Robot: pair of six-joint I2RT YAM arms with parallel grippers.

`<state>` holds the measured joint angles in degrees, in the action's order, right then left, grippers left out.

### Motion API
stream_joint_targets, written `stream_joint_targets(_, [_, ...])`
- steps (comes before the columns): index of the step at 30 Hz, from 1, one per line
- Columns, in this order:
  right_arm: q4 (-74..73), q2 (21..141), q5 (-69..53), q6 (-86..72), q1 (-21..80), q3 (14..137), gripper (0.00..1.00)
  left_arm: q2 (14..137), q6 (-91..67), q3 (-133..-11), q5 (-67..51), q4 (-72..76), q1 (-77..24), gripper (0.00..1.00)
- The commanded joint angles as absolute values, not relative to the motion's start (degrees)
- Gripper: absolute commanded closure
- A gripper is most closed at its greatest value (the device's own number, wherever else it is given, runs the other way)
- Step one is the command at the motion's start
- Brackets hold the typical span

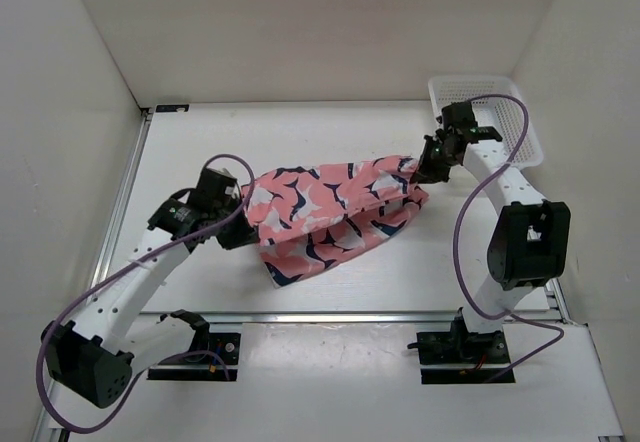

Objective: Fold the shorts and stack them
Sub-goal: Fold the shorts

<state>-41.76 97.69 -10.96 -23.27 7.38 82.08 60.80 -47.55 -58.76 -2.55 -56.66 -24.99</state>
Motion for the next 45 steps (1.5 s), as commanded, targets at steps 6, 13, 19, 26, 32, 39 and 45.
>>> stream_joint_targets(6, [-41.9, 93.4, 2.0, -24.4, 7.2, 74.2, 0.90, 59.7, -51.8, -46.9, -7.5, -54.0, -35.2, 0.86])
stream_joint_targets(13, [-37.9, 93.4, 1.3, -25.0, 7.2, 71.8, 0.12, 67.3, -48.3, -47.3, -5.9, -54.7, -39.3, 0.00])
stream_joint_targets(19, [-38.6, 89.9, 3.3, -25.7, 7.7, 67.9, 0.14, 72.0, -51.5, -47.3, -5.4, -54.7, -41.9, 0.03])
stream_joint_targets(26, [-36.3, 88.3, 0.8, -26.7, 8.3, 61.8, 0.15, 82.6, -53.1, -51.0, -4.3, -51.1, -45.6, 0.00])
stream_joint_targets(32, [-35.8, 86.6, -0.4, -26.7, 8.3, 61.8, 0.15, 91.2, -55.2, -56.5, 3.1, -49.8, -45.6, 0.19])
stream_joint_targets(39, [-35.8, 85.5, -1.9, -26.7, 8.3, 61.3, 0.16, 96.1, -51.5, -59.5, 6.4, -49.8, -39.8, 0.90])
stream_joint_targets(45, [-31.3, 85.5, -12.1, -30.1, 10.1, 57.3, 0.19, 86.6, -45.8, -55.5, 7.7, -51.6, -31.1, 0.87])
